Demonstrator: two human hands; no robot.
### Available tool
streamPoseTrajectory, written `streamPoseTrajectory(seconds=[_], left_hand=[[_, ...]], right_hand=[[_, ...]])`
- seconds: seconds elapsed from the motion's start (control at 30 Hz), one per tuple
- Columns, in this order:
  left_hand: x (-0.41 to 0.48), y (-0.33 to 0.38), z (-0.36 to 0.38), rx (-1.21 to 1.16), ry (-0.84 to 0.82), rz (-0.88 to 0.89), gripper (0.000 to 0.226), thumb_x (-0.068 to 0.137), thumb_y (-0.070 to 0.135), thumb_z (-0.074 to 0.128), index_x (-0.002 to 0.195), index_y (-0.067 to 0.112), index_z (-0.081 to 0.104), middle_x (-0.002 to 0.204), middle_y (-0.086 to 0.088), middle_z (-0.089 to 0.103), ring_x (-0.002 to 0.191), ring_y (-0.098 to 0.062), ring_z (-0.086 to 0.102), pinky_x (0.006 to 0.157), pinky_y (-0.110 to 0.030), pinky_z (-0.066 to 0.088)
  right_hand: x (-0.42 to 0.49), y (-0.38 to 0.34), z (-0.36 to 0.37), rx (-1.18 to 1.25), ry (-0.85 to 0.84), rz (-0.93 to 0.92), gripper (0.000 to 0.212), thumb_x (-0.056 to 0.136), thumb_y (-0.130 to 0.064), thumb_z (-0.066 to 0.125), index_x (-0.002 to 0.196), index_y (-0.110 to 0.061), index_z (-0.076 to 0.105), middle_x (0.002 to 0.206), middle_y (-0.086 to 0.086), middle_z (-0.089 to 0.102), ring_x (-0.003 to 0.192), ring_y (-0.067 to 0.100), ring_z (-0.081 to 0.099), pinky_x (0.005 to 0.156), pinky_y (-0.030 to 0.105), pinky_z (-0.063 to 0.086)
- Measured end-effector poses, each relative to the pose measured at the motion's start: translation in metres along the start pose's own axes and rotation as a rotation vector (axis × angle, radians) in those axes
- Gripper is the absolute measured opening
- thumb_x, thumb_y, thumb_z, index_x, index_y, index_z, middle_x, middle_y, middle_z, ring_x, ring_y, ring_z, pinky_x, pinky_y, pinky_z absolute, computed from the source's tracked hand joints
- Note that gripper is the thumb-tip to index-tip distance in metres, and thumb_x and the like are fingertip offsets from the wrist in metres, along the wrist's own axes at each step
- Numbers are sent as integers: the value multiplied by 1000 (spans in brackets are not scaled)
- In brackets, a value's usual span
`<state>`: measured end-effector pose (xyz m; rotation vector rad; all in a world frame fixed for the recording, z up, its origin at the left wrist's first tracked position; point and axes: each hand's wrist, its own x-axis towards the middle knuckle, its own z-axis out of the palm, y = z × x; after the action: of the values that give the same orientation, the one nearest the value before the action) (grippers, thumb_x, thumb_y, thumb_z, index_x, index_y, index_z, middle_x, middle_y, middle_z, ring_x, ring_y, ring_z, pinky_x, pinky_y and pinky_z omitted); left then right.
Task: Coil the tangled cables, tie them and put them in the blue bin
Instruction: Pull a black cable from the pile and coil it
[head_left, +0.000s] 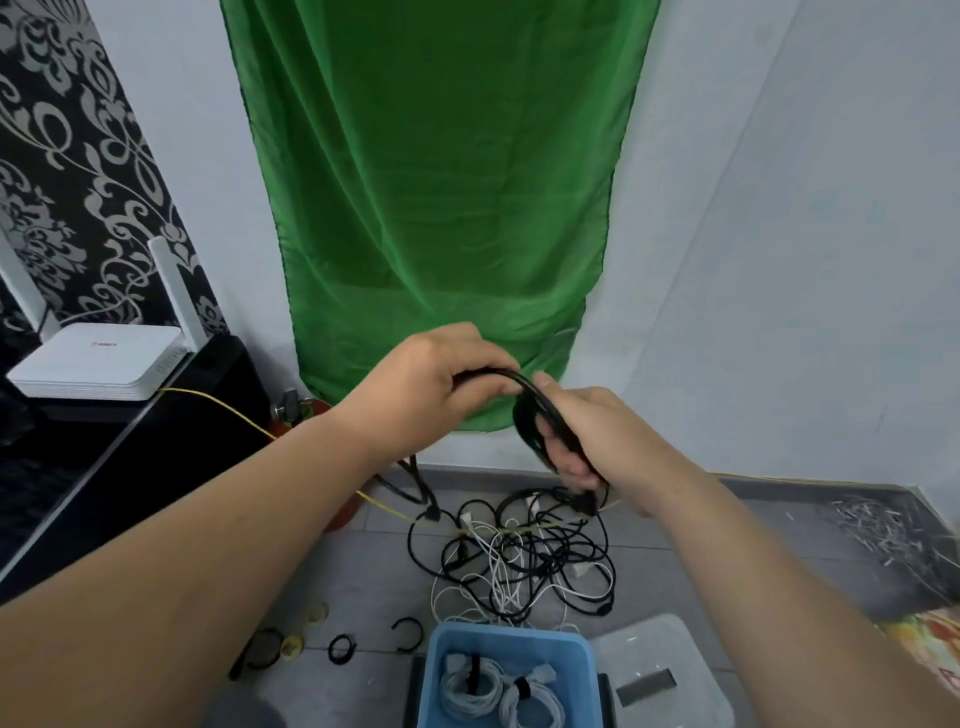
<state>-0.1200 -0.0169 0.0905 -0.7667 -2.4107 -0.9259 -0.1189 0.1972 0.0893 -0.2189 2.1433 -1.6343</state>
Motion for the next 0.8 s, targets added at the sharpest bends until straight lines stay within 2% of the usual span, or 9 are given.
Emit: streamPoseTrajectory(seconds=[0.1, 0.2, 0.27, 0.37, 0.43, 0.57, 0.7, 0.8], left_hand=[[-4, -10, 4, -45, 5, -73, 27, 98, 24, 67, 123, 17, 74, 91, 2, 64, 84, -7, 61, 79, -12, 44], [-7, -10, 9, -92, -10, -169, 31, 102, 24, 60, 131, 19, 69, 104, 5, 70, 95, 2, 63, 88, -12, 46], [-9, -11, 12, -148, -12, -285, 31, 105, 25, 55, 133, 22, 66, 95, 10, 69, 80, 10, 60, 78, -14, 47], [-13, -17, 16, -239, -33, -469, 25, 107, 31, 49, 125, 28, 66, 73, 2, 61, 59, -9, 53, 57, -37, 53], [-17, -16, 23, -290, -100, -537, 22, 108, 31, 46, 114, 26, 67, 69, -2, 57, 57, -15, 51, 55, -40, 53], [-24, -8, 41, -258, -272, -632, 19, 107, 29, 43, 93, 28, 56, 77, -3, 63, 62, -16, 57, 60, -41, 54], [-35, -19, 44, -213, -410, -732, 17, 107, 30, 44, 104, 17, 55, 77, -3, 64, 62, -14, 57, 62, -30, 53], [-43, -14, 51, -185, -513, -727, 17, 108, 29, 42, 112, 17, 53, 74, -2, 62, 56, -13, 57, 63, -33, 57]], right_hand=[[-5, -4, 4, 239, -124, 44, 65, 97, -72, 34, 72, -14, 49, 46, 4, 25, 40, 14, 18, 49, 31, 27], [-7, -9, 7, 392, -238, 14, 53, 96, -64, 46, 72, -17, 47, 43, 0, 21, 35, 15, 16, 51, 33, 30], [-8, -11, 7, 466, -276, 2, 48, 98, -57, 49, 72, -17, 46, 41, -3, 20, 33, 15, 16, 49, 31, 30], [-10, -14, 7, 644, -293, -2, 47, 100, -55, 46, 70, -19, 44, 39, -5, 19, 32, 13, 17, 47, 30, 29], [-9, -15, 10, 755, -259, -16, 47, 101, -55, 44, 69, -21, 44, 39, -6, 20, 32, 12, 19, 47, 30, 30], [-3, -12, 7, 948, -121, -61, 48, 105, -54, 40, 69, -22, 44, 38, -7, 21, 32, 11, 21, 46, 28, 32], [2, -16, -5, 1137, 50, -118, 48, 105, -53, 42, 67, -23, 44, 40, -8, 22, 34, 11, 21, 47, 28, 33], [5, -13, -10, 1233, 242, -90, 48, 105, -53, 42, 67, -23, 43, 45, -7, 26, 39, 12, 25, 50, 27, 37]])
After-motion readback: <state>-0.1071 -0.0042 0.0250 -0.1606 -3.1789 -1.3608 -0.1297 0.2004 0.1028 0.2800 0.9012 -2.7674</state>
